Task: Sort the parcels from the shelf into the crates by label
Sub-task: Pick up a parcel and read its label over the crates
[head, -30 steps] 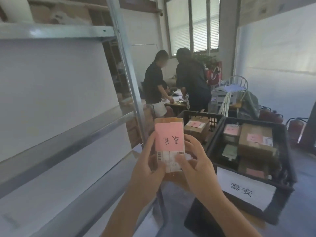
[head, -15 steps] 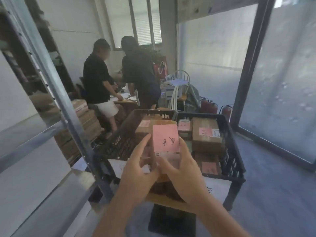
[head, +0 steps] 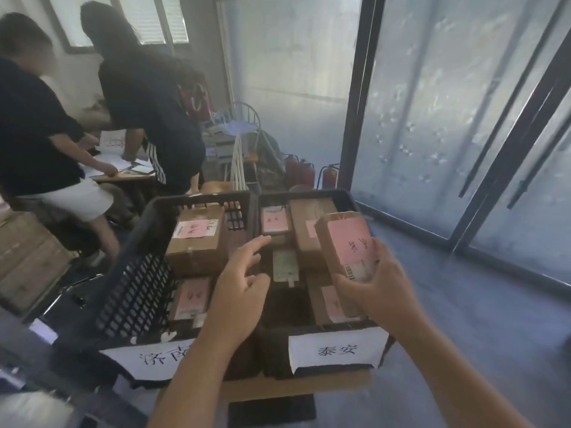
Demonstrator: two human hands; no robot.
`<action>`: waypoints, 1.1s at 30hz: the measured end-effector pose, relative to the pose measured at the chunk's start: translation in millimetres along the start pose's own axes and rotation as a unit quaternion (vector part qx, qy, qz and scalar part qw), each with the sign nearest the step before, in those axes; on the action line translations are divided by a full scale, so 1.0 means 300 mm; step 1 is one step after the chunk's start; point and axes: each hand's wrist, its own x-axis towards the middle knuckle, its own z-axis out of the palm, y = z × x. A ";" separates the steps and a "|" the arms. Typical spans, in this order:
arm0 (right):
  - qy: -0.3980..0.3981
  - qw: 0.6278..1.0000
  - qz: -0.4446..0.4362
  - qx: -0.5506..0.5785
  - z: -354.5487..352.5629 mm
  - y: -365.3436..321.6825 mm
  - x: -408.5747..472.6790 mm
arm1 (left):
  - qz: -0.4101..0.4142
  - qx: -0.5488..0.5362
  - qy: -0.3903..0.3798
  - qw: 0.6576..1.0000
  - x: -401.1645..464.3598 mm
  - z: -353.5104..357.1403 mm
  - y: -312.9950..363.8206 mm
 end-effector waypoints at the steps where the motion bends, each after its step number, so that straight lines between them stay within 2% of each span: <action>1: -0.020 1.000 0.006 -0.023 -0.004 0.021 0.028 | -0.011 0.009 0.012 1.000 0.041 -0.002 -0.023; 5: -0.088 0.992 0.022 -0.089 0.030 0.085 0.150 | -0.058 0.031 0.056 0.996 0.186 0.016 -0.090; 8: -0.152 0.979 0.044 -0.131 0.150 0.113 0.211 | -0.091 0.052 0.078 0.991 0.272 0.049 -0.128; 12: -0.308 0.932 0.084 -0.170 0.325 0.087 0.251 | -0.130 0.087 0.077 0.985 0.360 0.095 -0.179; 17: -0.389 0.894 0.092 -0.203 0.442 0.059 0.353 | -0.137 0.104 0.087 0.981 0.439 0.133 -0.252; 21: -0.506 0.821 0.185 -0.187 0.502 0.058 0.381 | -0.151 0.110 0.077 0.979 0.451 0.173 -0.307; 26: -0.521 0.813 0.209 -0.155 0.521 0.067 0.394 | -0.160 0.140 0.057 0.975 0.457 0.179 -0.353; 33: -0.411 0.875 0.178 -0.182 0.587 0.074 0.398 | -0.162 0.107 0.029 0.981 0.472 0.168 -0.355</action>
